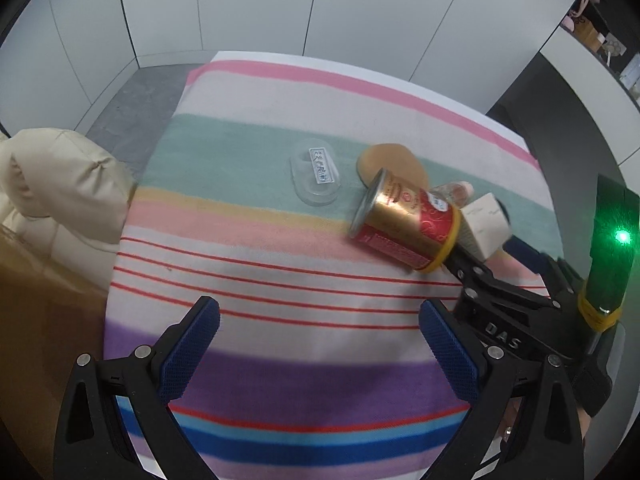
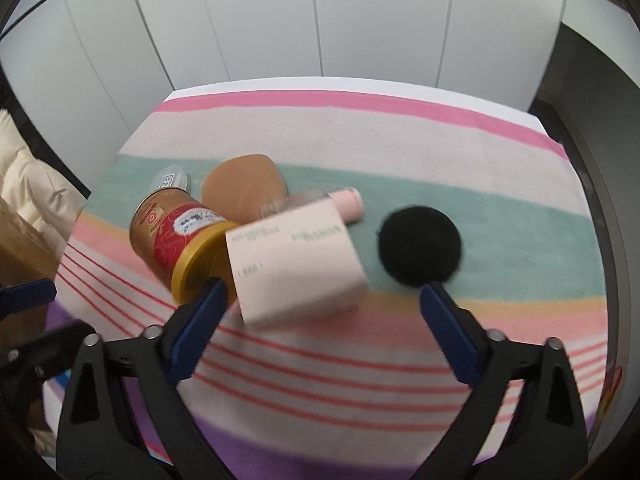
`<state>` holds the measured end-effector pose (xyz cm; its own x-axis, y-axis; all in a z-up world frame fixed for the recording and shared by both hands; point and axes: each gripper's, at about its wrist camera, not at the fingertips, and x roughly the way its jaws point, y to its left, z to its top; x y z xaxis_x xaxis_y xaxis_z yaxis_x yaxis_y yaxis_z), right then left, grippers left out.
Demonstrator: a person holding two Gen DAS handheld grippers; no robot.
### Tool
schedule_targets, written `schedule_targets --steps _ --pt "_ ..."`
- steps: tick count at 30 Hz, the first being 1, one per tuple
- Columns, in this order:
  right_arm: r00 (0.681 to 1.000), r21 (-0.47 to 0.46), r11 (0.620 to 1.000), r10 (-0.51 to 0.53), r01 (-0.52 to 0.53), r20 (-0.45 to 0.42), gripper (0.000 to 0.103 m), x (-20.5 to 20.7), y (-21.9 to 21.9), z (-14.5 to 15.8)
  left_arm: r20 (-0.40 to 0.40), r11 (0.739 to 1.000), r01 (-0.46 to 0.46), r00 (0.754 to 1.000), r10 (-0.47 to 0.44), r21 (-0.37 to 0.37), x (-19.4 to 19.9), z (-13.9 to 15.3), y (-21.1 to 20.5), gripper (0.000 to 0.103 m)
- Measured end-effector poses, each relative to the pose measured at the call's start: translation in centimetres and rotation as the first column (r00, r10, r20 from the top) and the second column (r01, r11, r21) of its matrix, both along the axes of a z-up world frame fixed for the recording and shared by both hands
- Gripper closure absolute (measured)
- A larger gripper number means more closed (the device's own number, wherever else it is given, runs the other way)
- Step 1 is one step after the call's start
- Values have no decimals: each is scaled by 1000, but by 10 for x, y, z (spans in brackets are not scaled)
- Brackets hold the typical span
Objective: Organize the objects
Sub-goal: 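Grasp the gold-red can with the left tool while the right grasps the pink-white box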
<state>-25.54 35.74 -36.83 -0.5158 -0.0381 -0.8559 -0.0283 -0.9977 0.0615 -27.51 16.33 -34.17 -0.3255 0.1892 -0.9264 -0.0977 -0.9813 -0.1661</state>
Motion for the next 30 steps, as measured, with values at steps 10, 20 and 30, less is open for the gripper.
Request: schedule_targets --steps 10,20,30 --pt "1000 -51 999 -2 1 -9 46 11 14 -3 -31 993 121 992 -121 0 -12 -14 40 3" --pt "997 -30 997 -74 75 24 48 32 46 -7 -66 994 111 992 -110 8 -49 -27 72 20" --pt "993 -54 992 -114 114 0 18 30 54 -12 -90 998 63 994 -63 1 -54 -41 71 36"
